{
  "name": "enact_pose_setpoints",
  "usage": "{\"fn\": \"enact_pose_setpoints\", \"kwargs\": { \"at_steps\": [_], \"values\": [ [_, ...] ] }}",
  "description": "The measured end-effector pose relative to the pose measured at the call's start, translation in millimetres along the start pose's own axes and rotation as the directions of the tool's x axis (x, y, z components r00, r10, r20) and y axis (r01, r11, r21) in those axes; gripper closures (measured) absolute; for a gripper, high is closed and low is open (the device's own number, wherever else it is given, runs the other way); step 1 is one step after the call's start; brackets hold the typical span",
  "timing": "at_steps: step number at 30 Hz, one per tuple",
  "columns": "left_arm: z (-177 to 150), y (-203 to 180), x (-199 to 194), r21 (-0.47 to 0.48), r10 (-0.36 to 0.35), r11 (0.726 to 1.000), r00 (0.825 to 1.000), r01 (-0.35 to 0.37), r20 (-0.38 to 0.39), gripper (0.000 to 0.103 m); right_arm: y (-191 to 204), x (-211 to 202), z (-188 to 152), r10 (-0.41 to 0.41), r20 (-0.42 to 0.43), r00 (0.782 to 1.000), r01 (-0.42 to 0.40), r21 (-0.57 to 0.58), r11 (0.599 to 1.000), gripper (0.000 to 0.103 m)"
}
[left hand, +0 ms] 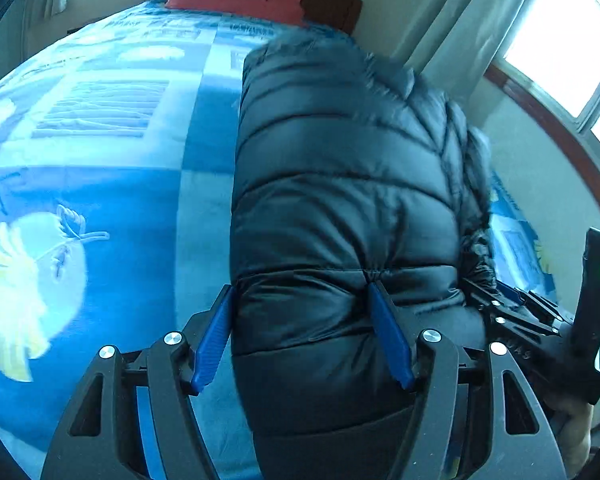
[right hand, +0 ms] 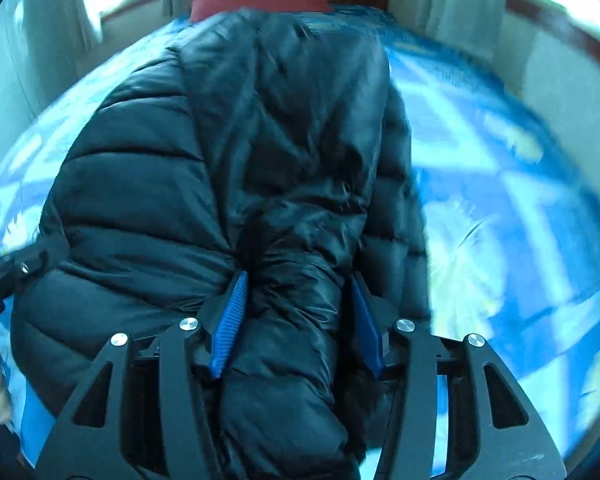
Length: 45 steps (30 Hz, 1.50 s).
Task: Fold large clothes
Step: 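Pinch the folded jacket with the right gripper to adjust it, then press the folded jacket flat with both open grippers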
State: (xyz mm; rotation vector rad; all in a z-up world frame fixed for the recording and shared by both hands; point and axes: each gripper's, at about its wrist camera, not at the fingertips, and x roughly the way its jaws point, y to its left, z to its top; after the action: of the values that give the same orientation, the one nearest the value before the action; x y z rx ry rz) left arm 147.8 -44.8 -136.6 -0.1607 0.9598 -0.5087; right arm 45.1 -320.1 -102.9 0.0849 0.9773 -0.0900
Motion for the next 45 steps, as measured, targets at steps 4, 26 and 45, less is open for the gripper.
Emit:
{"fn": "enact_pose_setpoints", "kwargs": {
  "at_steps": [4,26,45],
  "values": [
    [0,-2,-2,0.018,0.007,1.000,1.000,-0.007,0.000,0.037,7,-9,6,-0.040,-0.006,0.999,0.040,-0.013,0.999,0.054],
    [91,-20,49,0.043,0.081,0.996,0.995,-0.083,0.057,0.029,-5,57,93,0.007,0.073,0.997,-0.011,0.044,0.999,0.054],
    [90,-24,48,0.073,0.143,0.986,0.988,-0.147,0.066,0.025,-4,40,86,0.003,0.140,0.990,-0.009,0.045,0.999,0.049]
  ]
}}
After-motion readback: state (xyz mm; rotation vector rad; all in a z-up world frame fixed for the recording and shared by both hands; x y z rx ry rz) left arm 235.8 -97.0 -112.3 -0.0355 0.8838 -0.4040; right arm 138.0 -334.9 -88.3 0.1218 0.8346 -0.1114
